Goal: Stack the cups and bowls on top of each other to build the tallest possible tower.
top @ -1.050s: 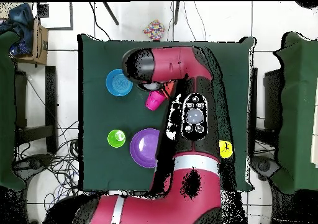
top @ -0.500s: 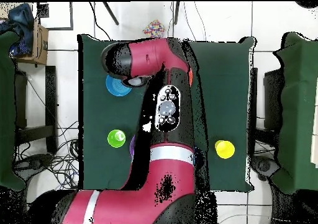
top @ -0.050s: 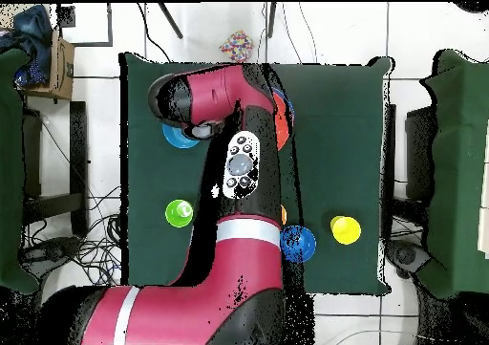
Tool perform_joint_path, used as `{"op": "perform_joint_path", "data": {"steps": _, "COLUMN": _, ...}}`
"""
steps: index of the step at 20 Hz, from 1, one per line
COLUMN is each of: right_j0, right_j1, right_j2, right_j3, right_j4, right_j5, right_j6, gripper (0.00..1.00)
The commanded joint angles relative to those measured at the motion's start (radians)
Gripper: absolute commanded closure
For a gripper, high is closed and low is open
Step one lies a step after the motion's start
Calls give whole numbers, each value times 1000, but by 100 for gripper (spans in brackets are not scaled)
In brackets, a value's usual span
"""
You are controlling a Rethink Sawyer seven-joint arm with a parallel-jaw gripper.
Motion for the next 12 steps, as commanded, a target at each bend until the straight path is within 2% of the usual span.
{"op": "perform_joint_path", "data": {"steps": 1, "right_j0": 11, "right_j1": 39, "right_j2": 14, "right_j3": -18, "right_j4": -87, "right_j5": 0, "right_j6": -47, "gripper": 100}}
{"op": "perform_joint_path", "data": {"steps": 12, "right_j0": 59, "right_j1": 56, "right_j2": -61, "right_j3": -63, "right_j4": -131, "right_j5": 14, "right_j6": -86, "gripper": 100}}
